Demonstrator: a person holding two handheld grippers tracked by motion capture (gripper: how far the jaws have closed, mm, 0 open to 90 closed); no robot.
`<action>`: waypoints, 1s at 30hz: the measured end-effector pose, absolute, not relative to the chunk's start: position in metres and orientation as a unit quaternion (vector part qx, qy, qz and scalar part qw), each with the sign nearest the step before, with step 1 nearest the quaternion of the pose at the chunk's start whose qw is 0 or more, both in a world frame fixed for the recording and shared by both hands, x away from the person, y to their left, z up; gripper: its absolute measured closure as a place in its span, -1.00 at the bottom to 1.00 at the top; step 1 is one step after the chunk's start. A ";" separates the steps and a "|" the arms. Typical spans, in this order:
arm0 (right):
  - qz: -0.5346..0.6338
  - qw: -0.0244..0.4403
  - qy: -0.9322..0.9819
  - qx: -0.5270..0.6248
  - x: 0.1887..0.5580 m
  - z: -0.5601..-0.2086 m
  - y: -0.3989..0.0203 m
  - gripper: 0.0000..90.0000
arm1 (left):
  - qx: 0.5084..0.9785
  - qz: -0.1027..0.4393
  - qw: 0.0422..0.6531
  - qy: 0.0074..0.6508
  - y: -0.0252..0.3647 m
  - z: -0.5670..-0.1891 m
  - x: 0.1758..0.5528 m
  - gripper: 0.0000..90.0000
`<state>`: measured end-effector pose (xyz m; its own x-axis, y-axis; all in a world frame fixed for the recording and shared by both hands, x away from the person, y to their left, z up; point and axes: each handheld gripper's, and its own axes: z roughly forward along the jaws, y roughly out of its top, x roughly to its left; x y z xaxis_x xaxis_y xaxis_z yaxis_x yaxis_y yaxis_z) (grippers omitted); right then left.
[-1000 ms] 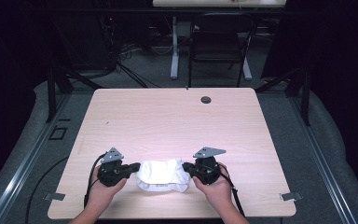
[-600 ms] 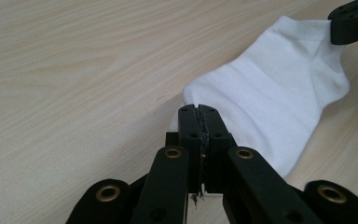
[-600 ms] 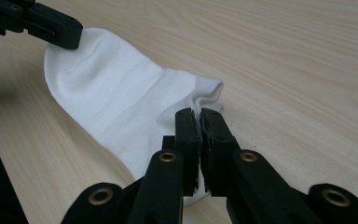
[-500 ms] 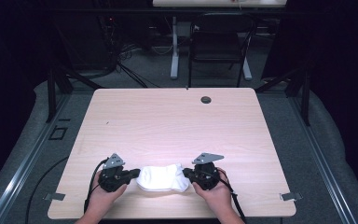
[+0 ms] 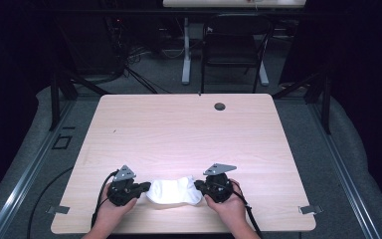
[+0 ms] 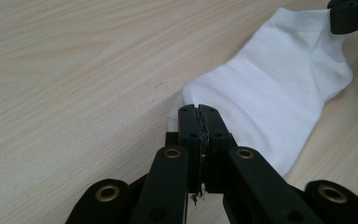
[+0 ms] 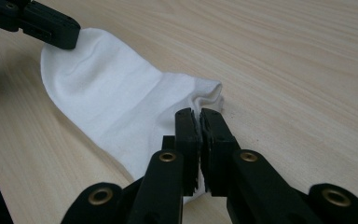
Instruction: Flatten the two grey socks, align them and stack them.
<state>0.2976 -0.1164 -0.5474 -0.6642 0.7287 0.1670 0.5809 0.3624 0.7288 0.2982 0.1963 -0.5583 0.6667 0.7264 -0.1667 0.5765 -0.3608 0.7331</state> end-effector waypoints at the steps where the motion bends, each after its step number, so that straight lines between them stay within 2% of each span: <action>1: 0.398 0.091 0.821 0.400 0.298 -0.548 -0.116 0.92 | 0.820 0.096 0.400 0.397 0.196 -0.559 0.298 0.98; 30: 0.387 0.093 0.821 0.409 0.303 -0.558 -0.114 0.91 | 0.822 0.100 0.394 0.399 0.195 -0.567 0.304 0.93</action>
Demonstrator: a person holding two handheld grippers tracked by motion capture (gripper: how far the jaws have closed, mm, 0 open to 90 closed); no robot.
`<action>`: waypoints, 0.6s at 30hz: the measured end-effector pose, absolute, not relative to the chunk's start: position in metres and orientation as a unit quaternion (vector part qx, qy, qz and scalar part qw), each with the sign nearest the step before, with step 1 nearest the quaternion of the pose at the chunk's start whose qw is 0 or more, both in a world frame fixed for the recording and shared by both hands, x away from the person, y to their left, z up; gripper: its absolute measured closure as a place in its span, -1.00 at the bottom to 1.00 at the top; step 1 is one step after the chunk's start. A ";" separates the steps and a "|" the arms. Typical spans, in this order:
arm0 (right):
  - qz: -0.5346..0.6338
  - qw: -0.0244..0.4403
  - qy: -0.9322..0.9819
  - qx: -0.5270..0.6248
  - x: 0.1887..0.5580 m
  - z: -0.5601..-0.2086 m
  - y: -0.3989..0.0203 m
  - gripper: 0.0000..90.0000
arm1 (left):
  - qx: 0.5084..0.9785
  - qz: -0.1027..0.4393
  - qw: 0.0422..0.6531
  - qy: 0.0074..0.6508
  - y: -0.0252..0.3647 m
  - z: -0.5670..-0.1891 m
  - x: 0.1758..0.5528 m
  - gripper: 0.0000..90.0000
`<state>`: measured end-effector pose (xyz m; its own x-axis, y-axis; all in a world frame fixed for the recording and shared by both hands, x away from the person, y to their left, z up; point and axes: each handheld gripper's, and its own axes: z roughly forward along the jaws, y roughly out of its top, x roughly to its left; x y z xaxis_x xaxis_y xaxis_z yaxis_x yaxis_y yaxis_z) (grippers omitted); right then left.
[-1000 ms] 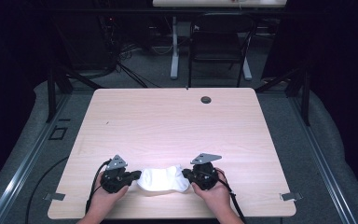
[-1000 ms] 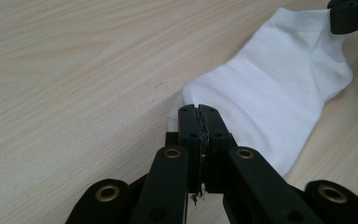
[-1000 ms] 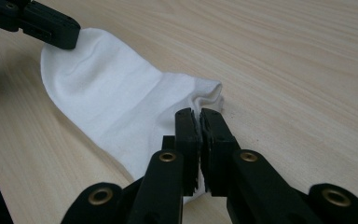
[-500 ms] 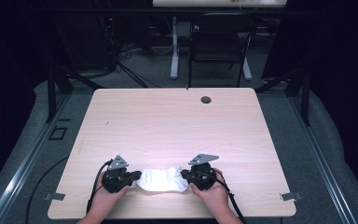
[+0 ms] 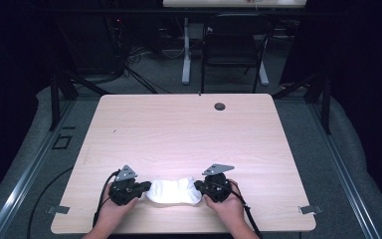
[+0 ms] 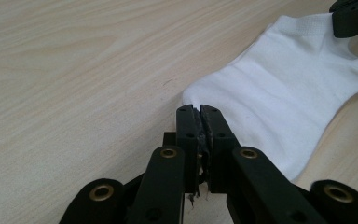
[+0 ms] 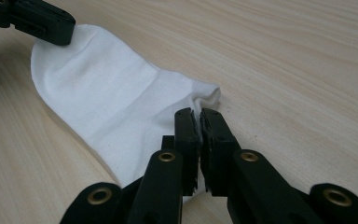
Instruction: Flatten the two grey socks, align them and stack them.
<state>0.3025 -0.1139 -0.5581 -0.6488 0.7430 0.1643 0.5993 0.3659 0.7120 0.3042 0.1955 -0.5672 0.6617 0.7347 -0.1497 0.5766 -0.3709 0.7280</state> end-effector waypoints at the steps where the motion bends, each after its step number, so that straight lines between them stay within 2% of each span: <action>1: 0.385 0.091 0.823 0.409 0.304 -0.560 -0.115 0.90 | 0.822 0.101 0.393 0.399 0.195 -0.568 0.305 0.93; 5: 0.382 0.085 0.821 0.416 0.305 -0.562 -0.116 0.88 | 0.827 0.101 0.383 0.398 0.194 -0.572 0.307 0.88; 8: 0.377 0.081 0.821 0.421 0.305 -0.563 -0.117 0.78 | 0.825 0.102 0.387 0.400 0.195 -0.572 0.307 0.75; 13: 0.395 0.119 0.813 0.410 0.299 -0.553 -0.119 0.64 | 0.811 0.116 0.423 0.387 0.196 -0.555 0.300 0.57; 18: 0.424 0.128 0.817 0.369 0.290 -0.545 -0.104 0.60 | 0.816 0.107 0.425 0.375 0.190 -0.555 0.295 0.55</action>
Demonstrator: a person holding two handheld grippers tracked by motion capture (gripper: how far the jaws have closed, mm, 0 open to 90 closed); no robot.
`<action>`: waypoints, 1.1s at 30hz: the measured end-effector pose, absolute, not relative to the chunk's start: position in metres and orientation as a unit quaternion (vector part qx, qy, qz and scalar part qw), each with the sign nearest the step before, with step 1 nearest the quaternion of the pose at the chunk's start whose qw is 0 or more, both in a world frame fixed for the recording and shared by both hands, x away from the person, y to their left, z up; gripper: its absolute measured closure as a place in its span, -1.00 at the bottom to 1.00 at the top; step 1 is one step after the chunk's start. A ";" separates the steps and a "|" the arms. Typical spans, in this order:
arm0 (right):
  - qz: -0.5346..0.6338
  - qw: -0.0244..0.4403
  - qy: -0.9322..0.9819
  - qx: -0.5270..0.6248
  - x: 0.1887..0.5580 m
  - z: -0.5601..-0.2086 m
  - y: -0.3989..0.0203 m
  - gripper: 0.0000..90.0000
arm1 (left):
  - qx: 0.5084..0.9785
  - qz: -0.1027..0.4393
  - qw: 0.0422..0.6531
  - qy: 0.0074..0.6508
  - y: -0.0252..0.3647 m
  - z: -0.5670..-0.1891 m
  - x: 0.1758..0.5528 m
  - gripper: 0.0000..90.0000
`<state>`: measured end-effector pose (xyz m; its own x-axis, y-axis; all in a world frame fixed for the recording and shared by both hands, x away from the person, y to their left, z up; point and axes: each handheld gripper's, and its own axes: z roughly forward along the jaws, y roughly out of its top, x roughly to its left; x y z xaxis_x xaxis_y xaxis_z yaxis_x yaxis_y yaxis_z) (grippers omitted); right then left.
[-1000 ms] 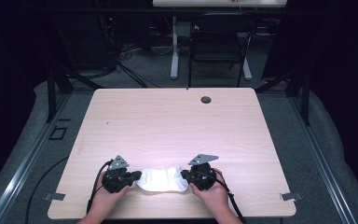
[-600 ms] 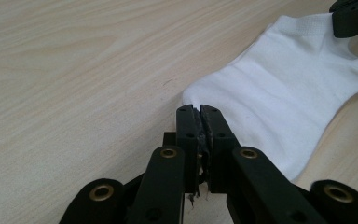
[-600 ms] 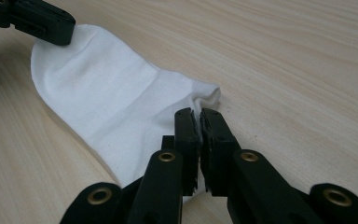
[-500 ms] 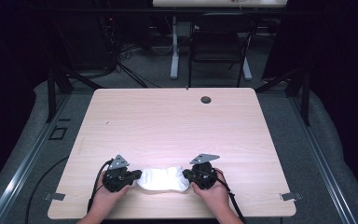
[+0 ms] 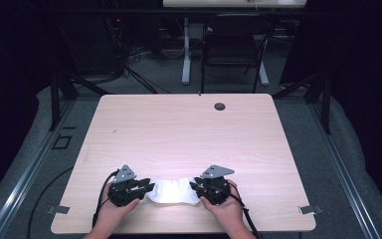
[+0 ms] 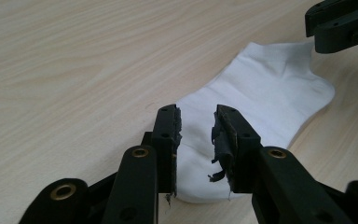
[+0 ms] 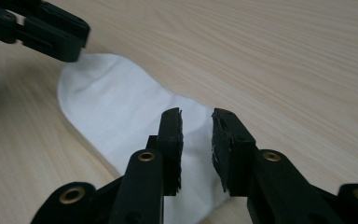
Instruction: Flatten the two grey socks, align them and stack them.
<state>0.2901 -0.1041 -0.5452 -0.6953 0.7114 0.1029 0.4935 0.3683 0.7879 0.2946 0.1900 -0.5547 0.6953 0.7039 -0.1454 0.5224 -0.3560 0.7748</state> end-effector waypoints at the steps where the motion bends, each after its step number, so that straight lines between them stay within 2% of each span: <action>1: 0.417 0.126 0.825 0.360 0.290 -0.547 -0.098 0.60 | 0.820 0.105 0.422 0.373 0.189 -0.556 0.294 0.54; 7: 0.394 0.116 0.836 0.364 0.295 -0.560 -0.093 0.48 | 0.829 0.095 0.411 0.367 0.184 -0.563 0.293 0.50; 11: 0.383 0.104 0.839 0.372 0.298 -0.567 -0.097 0.34 | 0.836 0.092 0.399 0.365 0.182 -0.569 0.294 0.47; 15: 0.381 0.104 0.841 0.371 0.298 -0.570 -0.099 0.30 | 0.838 0.090 0.394 0.367 0.182 -0.572 0.294 0.45; 33: 0.385 0.119 0.835 0.374 0.294 -0.577 -0.101 0.36 | 0.837 0.096 0.390 0.372 0.181 -0.579 0.296 0.48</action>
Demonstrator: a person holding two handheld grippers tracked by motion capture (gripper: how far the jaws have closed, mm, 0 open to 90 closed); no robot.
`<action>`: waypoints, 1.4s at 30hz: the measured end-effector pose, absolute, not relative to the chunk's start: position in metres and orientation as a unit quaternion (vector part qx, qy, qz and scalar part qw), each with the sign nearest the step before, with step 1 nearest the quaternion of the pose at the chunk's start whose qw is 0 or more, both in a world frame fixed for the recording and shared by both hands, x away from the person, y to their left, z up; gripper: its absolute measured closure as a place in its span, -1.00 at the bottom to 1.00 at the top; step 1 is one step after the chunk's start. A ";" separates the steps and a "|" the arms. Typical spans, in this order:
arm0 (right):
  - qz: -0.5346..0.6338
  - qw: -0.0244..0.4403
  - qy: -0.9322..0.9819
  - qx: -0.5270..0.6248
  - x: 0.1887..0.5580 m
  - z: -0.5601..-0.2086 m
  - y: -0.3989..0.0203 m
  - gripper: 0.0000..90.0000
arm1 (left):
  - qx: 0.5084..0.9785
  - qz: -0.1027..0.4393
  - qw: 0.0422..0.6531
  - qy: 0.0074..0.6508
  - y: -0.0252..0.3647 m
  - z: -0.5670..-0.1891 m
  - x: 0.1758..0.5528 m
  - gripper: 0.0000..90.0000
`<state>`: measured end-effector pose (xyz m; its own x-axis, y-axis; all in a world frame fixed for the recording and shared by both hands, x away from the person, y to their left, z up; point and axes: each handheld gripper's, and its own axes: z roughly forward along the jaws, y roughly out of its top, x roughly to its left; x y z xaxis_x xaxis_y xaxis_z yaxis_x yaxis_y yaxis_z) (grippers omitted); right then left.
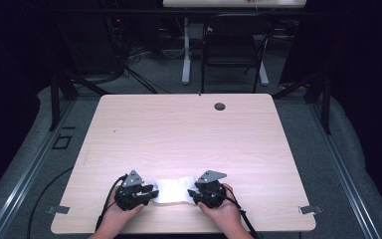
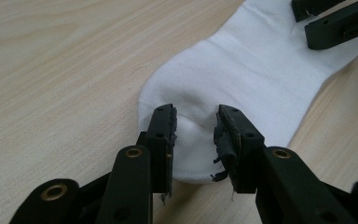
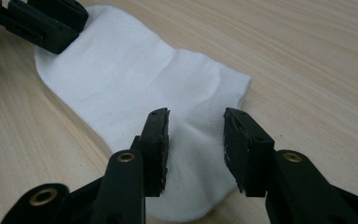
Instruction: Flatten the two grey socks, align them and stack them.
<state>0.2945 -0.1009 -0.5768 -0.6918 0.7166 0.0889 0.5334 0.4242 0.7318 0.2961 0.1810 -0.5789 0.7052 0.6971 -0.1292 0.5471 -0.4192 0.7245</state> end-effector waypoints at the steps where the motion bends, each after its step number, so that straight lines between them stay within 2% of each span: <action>1: 0.384 0.113 0.835 0.378 0.296 -0.576 -0.103 0.37 | 0.837 0.098 0.390 0.371 0.181 -0.579 0.297 0.48; 13: 0.385 0.107 0.827 0.396 0.308 -0.575 -0.108 0.39 | 0.826 0.097 0.398 0.388 0.175 -0.581 0.310 0.48; 18: 0.387 0.114 0.821 0.403 0.313 -0.576 -0.108 0.26 | 0.822 0.098 0.403 0.390 0.171 -0.581 0.315 0.42; 42: 0.398 0.092 0.803 0.434 0.351 -0.576 -0.111 0.29 | 0.803 0.114 0.409 0.418 0.168 -0.583 0.347 0.41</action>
<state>0.3508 -0.1109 -0.5761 -0.6070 0.7696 0.1982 0.6235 0.3066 0.7192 0.3469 0.1676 -0.5833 0.6242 0.7647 -0.1600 0.5784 -0.3147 0.7526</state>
